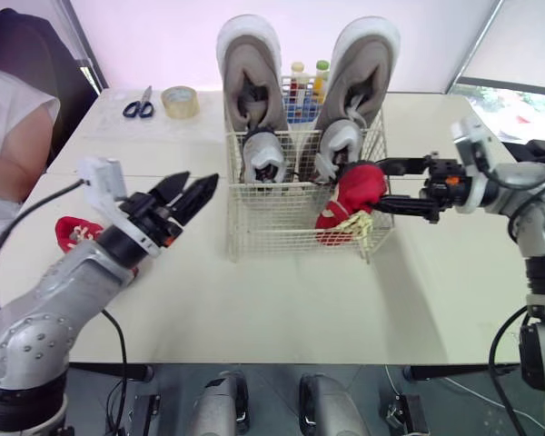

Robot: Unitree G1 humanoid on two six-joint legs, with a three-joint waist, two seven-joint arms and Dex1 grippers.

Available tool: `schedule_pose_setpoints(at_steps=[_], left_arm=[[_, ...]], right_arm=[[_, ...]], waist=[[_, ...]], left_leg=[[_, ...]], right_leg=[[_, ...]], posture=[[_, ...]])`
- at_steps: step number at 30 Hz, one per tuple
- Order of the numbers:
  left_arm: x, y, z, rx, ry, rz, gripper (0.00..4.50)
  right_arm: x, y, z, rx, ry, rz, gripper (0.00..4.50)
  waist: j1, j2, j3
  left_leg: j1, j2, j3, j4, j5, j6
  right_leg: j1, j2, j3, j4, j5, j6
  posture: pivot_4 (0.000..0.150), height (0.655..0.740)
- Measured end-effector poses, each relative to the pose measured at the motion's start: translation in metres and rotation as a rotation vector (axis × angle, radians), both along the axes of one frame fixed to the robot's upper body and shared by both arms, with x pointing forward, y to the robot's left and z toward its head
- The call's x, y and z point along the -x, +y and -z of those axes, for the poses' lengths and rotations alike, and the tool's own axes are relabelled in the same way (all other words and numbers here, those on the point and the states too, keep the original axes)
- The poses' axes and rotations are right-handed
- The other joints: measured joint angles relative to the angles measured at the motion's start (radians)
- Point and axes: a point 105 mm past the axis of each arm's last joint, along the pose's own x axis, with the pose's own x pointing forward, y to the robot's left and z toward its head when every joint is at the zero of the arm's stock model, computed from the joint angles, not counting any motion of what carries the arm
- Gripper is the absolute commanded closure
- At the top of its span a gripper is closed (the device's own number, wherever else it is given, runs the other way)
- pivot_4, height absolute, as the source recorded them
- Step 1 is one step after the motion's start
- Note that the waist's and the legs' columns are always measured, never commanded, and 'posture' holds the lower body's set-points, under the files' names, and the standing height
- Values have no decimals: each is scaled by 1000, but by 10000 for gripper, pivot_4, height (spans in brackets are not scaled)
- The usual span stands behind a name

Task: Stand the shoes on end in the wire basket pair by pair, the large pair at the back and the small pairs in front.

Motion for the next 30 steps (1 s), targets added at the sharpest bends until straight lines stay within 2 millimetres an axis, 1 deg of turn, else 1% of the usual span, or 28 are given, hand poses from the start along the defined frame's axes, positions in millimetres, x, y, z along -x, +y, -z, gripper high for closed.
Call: schedule_pose_setpoints(at_steps=[1,3,5,7,9,10,11,12,13,15,16,17,19,21,23,25,27,28,30], left_arm=[[0,2,-1,-1,-2,-5,7229],[0,4,-1,-28,9,-2,7229],[-1,12,-3,-41,15,-17,7229],[-3,18,-4,-53,22,-31,7229],[-4,22,-4,-56,27,-37,7229],[-4,24,-4,-64,30,-41,7229],[-5,28,-6,-70,27,-53,7229],[-6,34,-9,-69,21,-73,1947],[-7,42,-14,-65,11,-99,503],[-9,59,-28,-73,-17,-167,503],[-9,67,-35,-88,-29,-210,503],[-11,78,-39,-113,-26,-274,503],[-16,103,-45,-168,2,-427,503],[-18,129,-44,-249,84,-584,503],[-10,168,-29,-359,298,-784,503],[2,191,-20,-364,423,-896,503],[16,206,-8,-391,540,-980,503],[20,209,-6,-398,566,-1000,503],[33,219,4,-349,618,-1065,503]], right_arm=[[2,-1,-4,-23,-7,1,496],[12,0,-19,-87,-36,-18,496],[23,4,-30,-121,-63,-45,496],[29,7,-31,-116,-70,-55,496],[30,7,-30,-125,-56,-47,496],[30,7,-32,-143,-51,-43,496],[31,7,-38,-180,-51,-50,496],[33,8,-50,-227,-68,-70,0],[37,11,-67,-273,-105,-100,0],[51,19,-108,-364,-227,-169,0],[59,23,-123,-382,-276,-193,0],[65,28,-130,-390,-292,-224,0],[73,44,-129,-373,-269,-299,0],[77,62,-117,-312,-223,-365,0],[79,84,-96,-164,-209,-425,0],[75,95,-77,-72,-197,-447,0],[67,103,-59,6,-194,-440,0],[64,105,-55,30,-202,-429,0],[57,108,-46,79,-223,-410,0]], waist=[[0,0,0],[0,0,0],[-1,0,0],[-2,0,0],[-2,0,0],[-2,0,0],[-2,0,0],[-4,1,0],[-5,1,1],[-8,1,0],[-7,1,0],[-6,0,0],[-5,-1,-1],[-6,0,0],[-12,0,0],[-13,0,0],[-8,-1,0],[-4,-1,0],[-1,-1,0]], left_leg=[[0,0,0,0,0,0],[0,0,0,0,0,-1],[0,0,0,0,-1,-2],[1,1,0,0,-1,-2],[2,0,0,0,-1,-2],[2,0,1,0,-1,-2],[2,0,1,0,-1,-2],[2,0,1,0,-1,-2],[2,1,1,0,-1,-2],[2,2,1,-1,-1,-3],[2,2,1,-3,-1,-4],[3,3,1,-4,-1,-5],[3,3,1,-6,0,-5],[2,3,1,-5,0,-5],[1,3,2,-5,-1,-5],[1,2,3,-5,-1,-5],[1,1,3,-5,-1,-5],[1,1,3,-5,0,-5],[2,1,3,-5,-1,-6]], right_leg=[[0,0,0,0,0,0],[0,0,0,0,0,0],[0,0,0,0,0,0],[1,0,0,0,0,0],[1,0,0,0,0,-1],[1,0,0,0,0,-1],[1,-1,0,0,1,-1],[0,-1,0,0,1,-2],[-1,-1,0,1,1,-2],[-2,-1,0,1,1,-2],[-2,-1,0,1,1,-2],[-2,-1,0,1,1,-2],[-2,-1,0,1,1,-2],[-4,-2,0,1,1,-2],[-4,-3,0,1,1,-2],[-5,-4,-1,1,1,-2],[-5,-5,-1,1,1,-2],[-5,-5,-1,2,1,-2],[-7,-7,-2,1,1,-2]], posture=[[1500,7400],[1500,7400],[1500,7400],[1500,7400],[1500,7400],[1500,7400],[1500,7400],[1500,7400],[1500,7400],[1500,7400],[1500,7400],[1500,7400],[1500,7400],[1500,7400],[1500,7400],[1500,7400],[1500,7400],[1500,7400],[1500,7400]])
